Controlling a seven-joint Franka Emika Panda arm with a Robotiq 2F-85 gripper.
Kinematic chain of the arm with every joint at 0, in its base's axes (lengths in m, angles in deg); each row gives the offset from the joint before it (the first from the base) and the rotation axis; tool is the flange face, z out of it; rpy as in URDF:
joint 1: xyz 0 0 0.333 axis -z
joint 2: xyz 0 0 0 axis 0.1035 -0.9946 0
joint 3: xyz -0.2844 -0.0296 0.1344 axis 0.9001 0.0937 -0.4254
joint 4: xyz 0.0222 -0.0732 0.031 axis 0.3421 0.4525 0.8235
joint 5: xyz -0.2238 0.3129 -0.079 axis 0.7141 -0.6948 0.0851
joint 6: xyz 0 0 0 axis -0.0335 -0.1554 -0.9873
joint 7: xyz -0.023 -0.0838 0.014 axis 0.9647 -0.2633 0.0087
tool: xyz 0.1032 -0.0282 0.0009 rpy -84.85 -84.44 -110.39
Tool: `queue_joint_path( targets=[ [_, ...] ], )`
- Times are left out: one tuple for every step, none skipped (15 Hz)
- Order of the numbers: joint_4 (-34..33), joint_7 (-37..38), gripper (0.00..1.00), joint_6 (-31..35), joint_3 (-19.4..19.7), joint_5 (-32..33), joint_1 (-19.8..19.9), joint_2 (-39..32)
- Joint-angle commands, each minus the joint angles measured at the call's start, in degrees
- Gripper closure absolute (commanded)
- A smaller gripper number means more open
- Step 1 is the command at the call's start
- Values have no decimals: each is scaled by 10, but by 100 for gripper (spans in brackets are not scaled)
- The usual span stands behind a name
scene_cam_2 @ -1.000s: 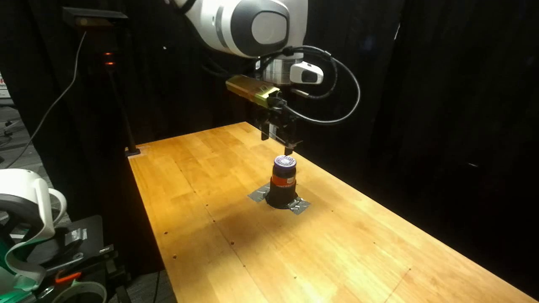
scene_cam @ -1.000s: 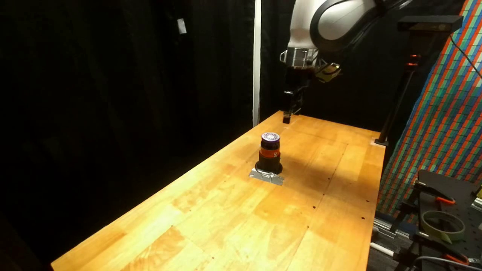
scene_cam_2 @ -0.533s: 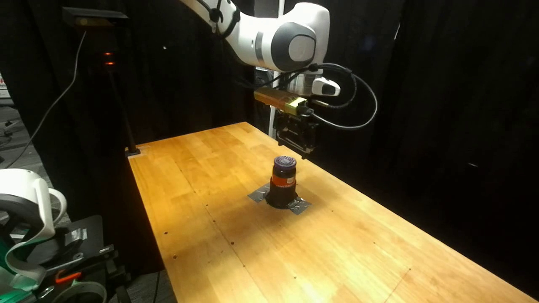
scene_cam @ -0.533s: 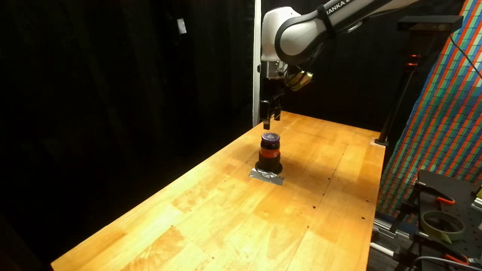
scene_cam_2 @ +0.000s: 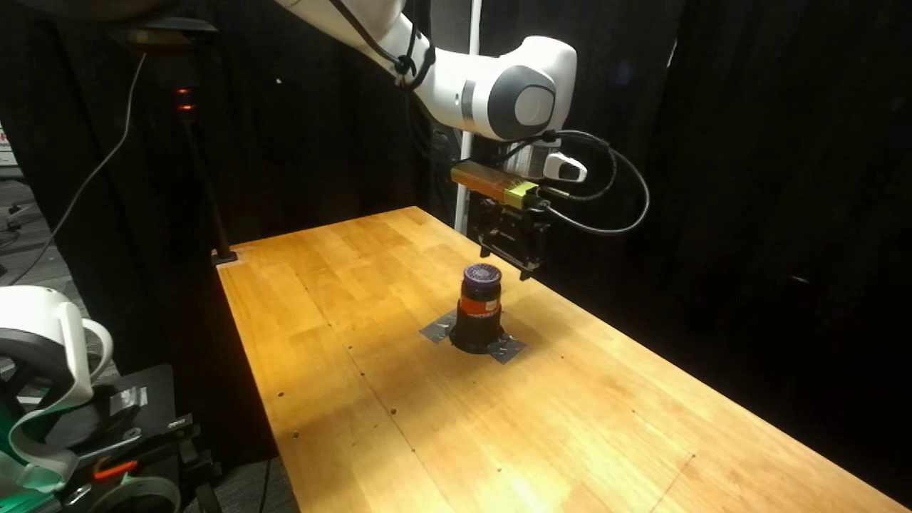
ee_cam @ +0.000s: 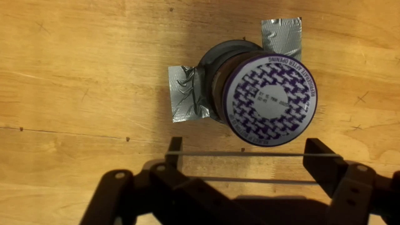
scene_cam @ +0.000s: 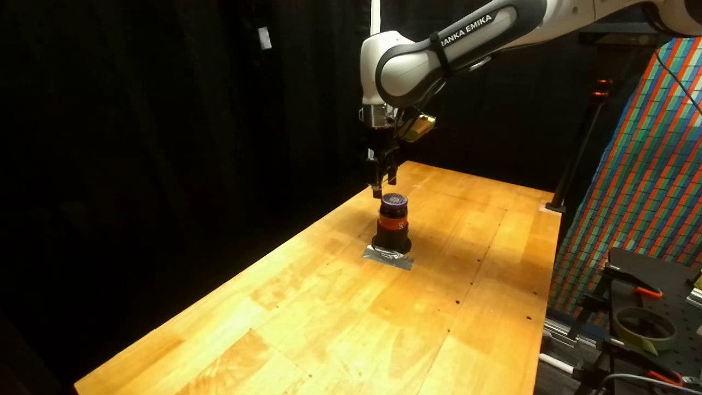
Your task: Put a rubber band on the cup
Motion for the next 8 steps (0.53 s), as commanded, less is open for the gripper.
queue_joint_path(
  targets=[
    [-76, -14, 0, -40, -3, -2, -1, -49],
    [-84, -17, 0, -50, -4, -3, 0, -55],
    [-88, -20, 0, -56, -6, -4, 0, -59],
    [-92, -22, 0, -60, -6, -4, -1, -62],
    [-93, -27, 0, -62, -8, -5, -1, -63],
    [-92, -29, 0, -63, -9, -5, -1, -64],
    [-90, -32, 0, -64, -10, -5, -1, -64],
    [-87, -34, 0, -63, -12, -6, -2, -62]
  ],
)
